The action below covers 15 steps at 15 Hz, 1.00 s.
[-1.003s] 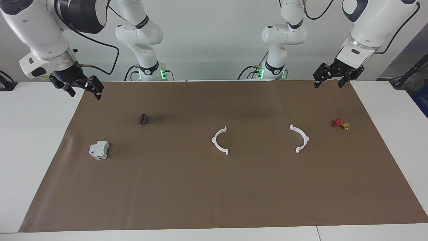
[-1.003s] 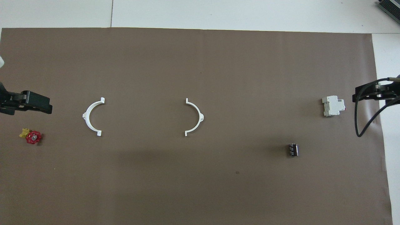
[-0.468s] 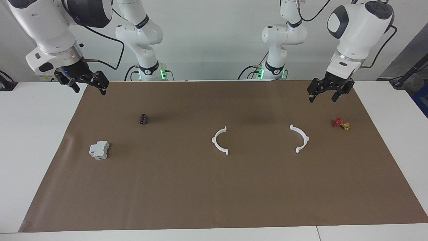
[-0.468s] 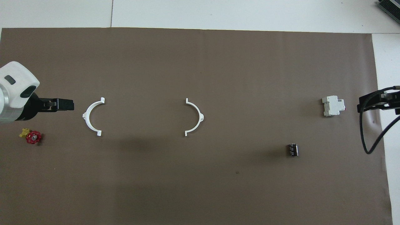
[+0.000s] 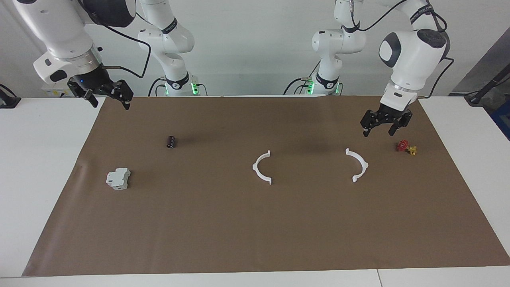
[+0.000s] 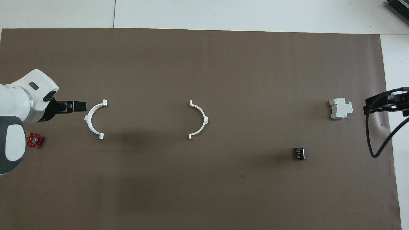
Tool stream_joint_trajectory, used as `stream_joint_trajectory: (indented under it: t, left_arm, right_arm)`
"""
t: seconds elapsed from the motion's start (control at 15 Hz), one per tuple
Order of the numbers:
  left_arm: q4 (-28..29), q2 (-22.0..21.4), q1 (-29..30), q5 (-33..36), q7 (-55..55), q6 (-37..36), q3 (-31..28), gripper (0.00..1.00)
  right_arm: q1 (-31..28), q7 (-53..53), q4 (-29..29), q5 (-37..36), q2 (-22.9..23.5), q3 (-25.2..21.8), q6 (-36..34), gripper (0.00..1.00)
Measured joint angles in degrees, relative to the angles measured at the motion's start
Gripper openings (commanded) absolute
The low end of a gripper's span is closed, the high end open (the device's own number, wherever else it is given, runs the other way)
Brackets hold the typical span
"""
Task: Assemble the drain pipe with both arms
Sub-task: 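Reach the left gripper to the other white half-ring and grasp it, then lift and rotate the half-ring with the left gripper toward the other half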
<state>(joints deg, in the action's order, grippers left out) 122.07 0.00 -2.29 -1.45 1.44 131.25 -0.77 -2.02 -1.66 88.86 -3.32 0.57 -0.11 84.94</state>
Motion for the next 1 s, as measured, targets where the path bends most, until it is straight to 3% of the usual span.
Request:
stream_joint_trajectory:
  t: [0.4, 0.94, 1.0]
  left_arm:
    - [3.8, 3.6, 1.6, 0.0, -0.7, 9.3, 0.0, 1.00]
    - [4.3, 11.9, 1.6, 0.0, -0.7, 17.4, 0.3, 1.00]
    - [4.3, 12.4, 1.6, 0.0, -0.7, 17.8, 0.3, 0.94]
  right_arm:
    - [0.1, 0.0, -0.1, 0.0, 0.0, 0.4, -0.9, 1.00]
    - [0.1, 0.0, -0.3, 0.0, 0.0, 0.4, -1.6, 1.00]
    - [0.1, 0.0, -0.3, 0.0, 0.0, 0.4, -1.6, 1.00]
